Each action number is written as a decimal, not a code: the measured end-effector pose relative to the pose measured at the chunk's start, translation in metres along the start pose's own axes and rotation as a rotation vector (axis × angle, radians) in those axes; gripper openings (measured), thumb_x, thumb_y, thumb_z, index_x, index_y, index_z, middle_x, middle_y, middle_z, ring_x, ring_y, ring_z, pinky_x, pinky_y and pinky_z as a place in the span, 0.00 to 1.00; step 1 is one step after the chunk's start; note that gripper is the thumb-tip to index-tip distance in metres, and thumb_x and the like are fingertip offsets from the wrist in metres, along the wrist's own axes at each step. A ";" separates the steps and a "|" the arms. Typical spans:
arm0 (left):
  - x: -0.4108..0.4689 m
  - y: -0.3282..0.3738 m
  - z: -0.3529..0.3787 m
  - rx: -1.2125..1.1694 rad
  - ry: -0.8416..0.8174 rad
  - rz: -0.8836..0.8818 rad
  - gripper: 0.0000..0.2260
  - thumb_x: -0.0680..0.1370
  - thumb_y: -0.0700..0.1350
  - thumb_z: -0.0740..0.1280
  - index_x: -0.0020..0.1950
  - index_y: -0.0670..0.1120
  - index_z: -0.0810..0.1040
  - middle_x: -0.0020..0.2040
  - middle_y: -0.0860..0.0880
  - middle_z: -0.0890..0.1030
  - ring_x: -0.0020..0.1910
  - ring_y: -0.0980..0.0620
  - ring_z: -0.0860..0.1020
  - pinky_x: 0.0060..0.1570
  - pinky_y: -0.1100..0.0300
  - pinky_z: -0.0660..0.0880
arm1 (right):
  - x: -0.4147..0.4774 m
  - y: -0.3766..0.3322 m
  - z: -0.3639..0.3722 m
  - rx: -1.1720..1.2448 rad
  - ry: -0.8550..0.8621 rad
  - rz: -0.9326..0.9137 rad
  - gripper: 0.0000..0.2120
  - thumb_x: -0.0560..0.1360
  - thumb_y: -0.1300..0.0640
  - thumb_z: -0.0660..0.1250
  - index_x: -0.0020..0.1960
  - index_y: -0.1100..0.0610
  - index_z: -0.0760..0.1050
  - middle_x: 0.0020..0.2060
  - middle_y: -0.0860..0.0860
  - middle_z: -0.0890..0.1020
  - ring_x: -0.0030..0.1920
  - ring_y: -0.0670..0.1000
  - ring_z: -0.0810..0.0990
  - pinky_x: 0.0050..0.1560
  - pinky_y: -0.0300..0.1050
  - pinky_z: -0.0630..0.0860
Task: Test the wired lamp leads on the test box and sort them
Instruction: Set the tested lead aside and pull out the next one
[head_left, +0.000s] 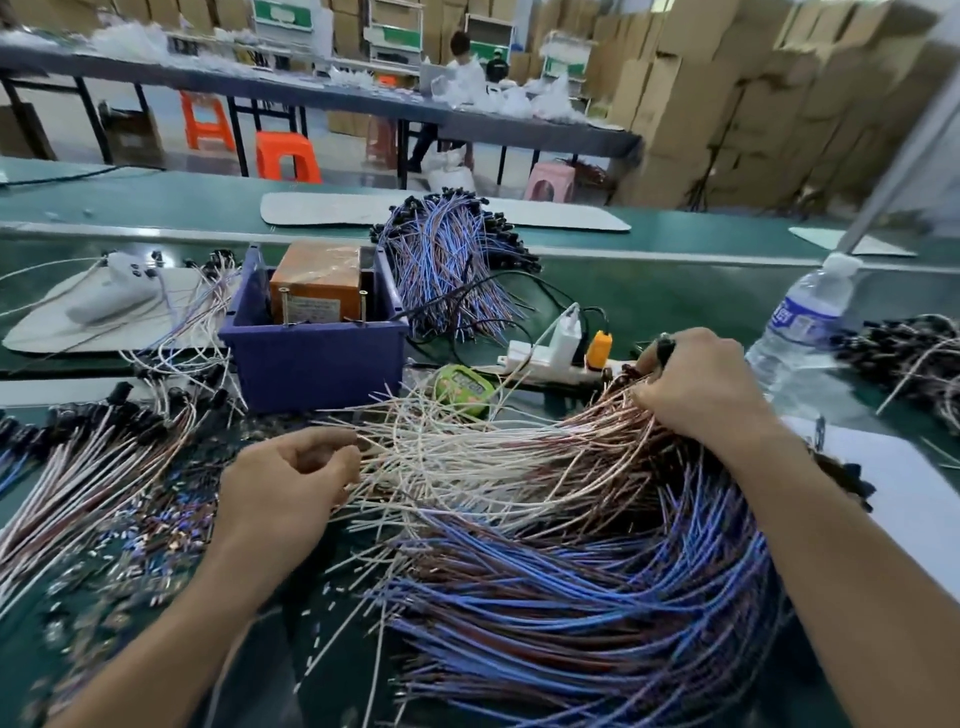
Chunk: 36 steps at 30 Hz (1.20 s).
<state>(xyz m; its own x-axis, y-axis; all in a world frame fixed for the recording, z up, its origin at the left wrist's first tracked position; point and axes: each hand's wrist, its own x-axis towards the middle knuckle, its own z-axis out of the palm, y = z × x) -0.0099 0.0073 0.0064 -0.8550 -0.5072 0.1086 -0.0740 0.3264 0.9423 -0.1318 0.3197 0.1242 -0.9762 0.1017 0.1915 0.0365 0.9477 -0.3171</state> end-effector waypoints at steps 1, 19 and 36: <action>-0.002 0.002 0.000 0.000 -0.015 0.019 0.09 0.76 0.44 0.77 0.44 0.59 0.86 0.34 0.56 0.86 0.31 0.60 0.83 0.31 0.74 0.74 | 0.001 0.003 0.003 0.008 0.049 -0.004 0.12 0.68 0.60 0.75 0.51 0.54 0.85 0.43 0.56 0.86 0.47 0.60 0.83 0.48 0.46 0.78; -0.010 0.008 0.004 0.347 0.064 0.242 0.08 0.75 0.47 0.75 0.52 0.58 0.87 0.38 0.71 0.80 0.44 0.75 0.78 0.49 0.81 0.67 | -0.083 -0.094 0.086 0.229 0.043 -0.566 0.22 0.73 0.63 0.73 0.66 0.50 0.80 0.72 0.52 0.75 0.74 0.52 0.68 0.75 0.46 0.53; 0.048 -0.030 -0.078 0.804 0.354 -0.164 0.16 0.77 0.45 0.68 0.65 0.53 0.80 0.64 0.49 0.78 0.63 0.44 0.75 0.66 0.49 0.67 | -0.119 -0.254 0.175 0.533 -0.534 -0.599 0.17 0.74 0.60 0.64 0.57 0.47 0.84 0.54 0.47 0.86 0.56 0.51 0.82 0.59 0.44 0.77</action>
<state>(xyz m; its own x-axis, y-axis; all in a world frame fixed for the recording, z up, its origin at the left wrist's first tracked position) -0.0085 -0.0889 0.0083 -0.6037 -0.7694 0.2089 -0.6326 0.6217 0.4618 -0.0625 0.0141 0.0190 -0.7748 -0.6301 0.0526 -0.4730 0.5224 -0.7095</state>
